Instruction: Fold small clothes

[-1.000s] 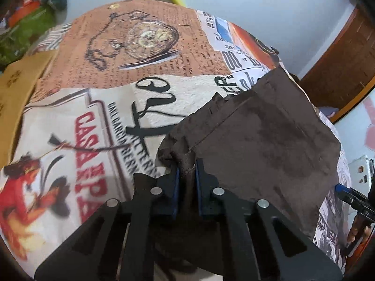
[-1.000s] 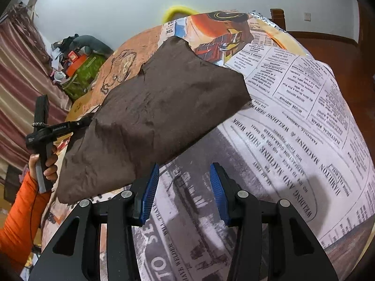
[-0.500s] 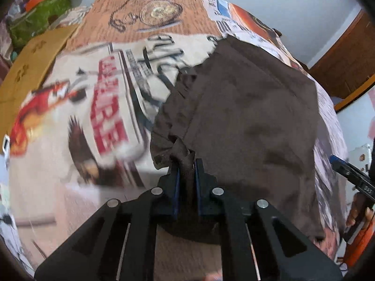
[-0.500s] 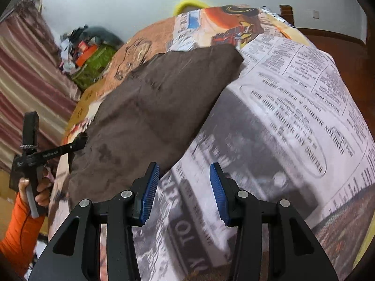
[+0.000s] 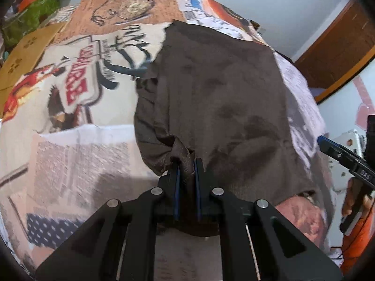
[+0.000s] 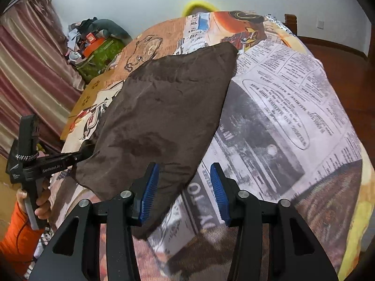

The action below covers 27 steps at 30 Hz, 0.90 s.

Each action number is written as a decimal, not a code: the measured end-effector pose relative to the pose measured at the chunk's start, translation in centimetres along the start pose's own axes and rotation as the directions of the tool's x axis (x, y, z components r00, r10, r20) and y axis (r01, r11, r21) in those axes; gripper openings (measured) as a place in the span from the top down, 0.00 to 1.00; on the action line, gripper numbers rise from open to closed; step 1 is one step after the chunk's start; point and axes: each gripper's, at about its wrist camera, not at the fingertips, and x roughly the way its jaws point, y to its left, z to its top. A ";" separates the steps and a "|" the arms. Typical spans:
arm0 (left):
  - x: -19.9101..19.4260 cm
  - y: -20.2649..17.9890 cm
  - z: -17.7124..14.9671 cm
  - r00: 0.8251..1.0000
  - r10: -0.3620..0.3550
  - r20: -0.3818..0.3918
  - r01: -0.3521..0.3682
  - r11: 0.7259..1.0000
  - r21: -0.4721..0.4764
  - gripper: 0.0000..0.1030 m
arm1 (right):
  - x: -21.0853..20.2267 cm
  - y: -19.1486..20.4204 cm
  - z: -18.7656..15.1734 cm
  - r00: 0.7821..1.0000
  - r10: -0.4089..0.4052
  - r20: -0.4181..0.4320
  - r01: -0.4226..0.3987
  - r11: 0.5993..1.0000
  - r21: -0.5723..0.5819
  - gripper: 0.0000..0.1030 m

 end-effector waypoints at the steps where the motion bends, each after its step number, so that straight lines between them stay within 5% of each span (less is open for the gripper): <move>1: -0.1 -0.5 -0.2 1.000 -0.010 -0.001 0.010 1.000 0.002 0.91 | -0.2 0.0 -0.1 1.000 -0.006 0.008 0.006 1.000 -0.003 0.52; 15: -1.7 -1.3 -2.2 0.999 -0.004 0.036 0.003 0.999 0.034 0.86 | 1.7 2.9 -1.8 0.998 0.018 -0.053 -0.021 0.998 -0.059 0.51; 22: -2.7 -0.8 -3.6 0.995 0.085 0.050 -0.089 0.993 0.076 0.79 | 4.1 3.2 -2.6 0.993 0.018 -0.115 -0.029 0.995 -0.094 0.51; 27: -2.9 0.2 -3.9 0.991 0.118 0.057 -0.122 0.990 0.076 0.61 | 3.8 2.8 -2.9 0.994 -0.001 -0.107 -0.011 0.995 -0.104 0.51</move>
